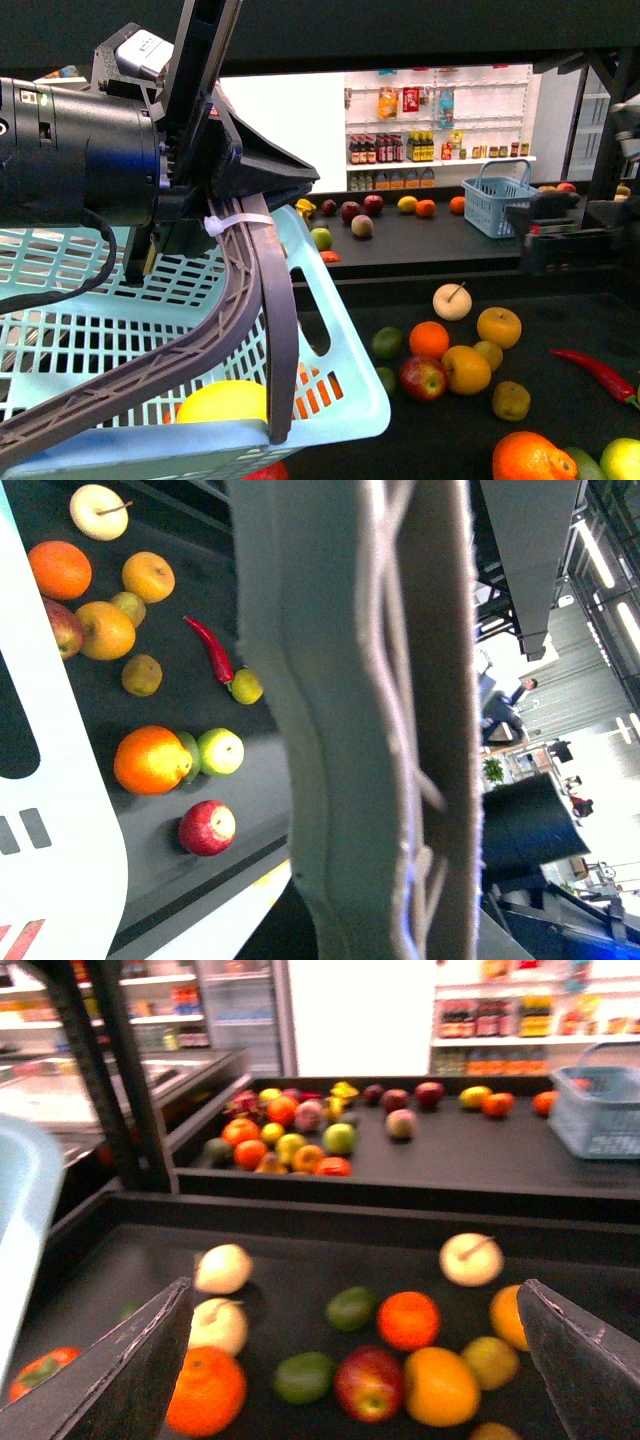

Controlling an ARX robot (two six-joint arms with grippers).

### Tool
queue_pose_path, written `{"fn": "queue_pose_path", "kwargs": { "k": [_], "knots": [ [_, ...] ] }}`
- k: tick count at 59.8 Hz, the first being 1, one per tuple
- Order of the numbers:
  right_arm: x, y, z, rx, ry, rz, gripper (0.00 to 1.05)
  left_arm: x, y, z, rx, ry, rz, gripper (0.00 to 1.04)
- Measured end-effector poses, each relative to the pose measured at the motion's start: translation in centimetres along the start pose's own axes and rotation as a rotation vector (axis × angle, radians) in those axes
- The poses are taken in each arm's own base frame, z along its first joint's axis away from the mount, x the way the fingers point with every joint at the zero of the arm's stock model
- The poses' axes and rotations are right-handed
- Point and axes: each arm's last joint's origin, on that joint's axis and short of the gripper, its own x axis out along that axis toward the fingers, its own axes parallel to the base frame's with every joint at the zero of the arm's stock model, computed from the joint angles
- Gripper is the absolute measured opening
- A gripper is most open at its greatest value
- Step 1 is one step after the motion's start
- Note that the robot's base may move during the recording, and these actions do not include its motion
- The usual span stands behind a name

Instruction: Pick lemon from shelf

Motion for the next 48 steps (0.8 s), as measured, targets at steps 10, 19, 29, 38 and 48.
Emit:
{"fn": "queue_pose_path", "kwargs": {
  "k": [10, 19, 29, 38, 48],
  "knots": [
    [-5.3, -1.8, 1.6, -0.044, -0.006, -0.076, 0.97, 0.0, 0.0, 0.0, -0.001, 0.001, -0.001, 0.07],
    [-11.1, -3.4, 3.5, -0.055, -0.040, -0.121, 0.97, 0.0, 0.0, 0.0, -0.001, 0.001, -0.001, 0.07],
    [-16.8, -3.1, 4.7, -0.040, 0.012, -0.144, 0.88, 0.0, 0.0, 0.0, 0.000, 0.001, -0.001, 0.07],
    [-21.3, -1.0, 3.8, -0.012, 0.098, -0.144, 0.66, 0.0, 0.0, 0.0, -0.002, 0.001, -0.001, 0.07],
    [-25.1, 1.3, 2.4, -0.026, 0.070, -0.185, 0.38, 0.0, 0.0, 0.0, 0.000, 0.000, 0.001, 0.07]
  ]
}}
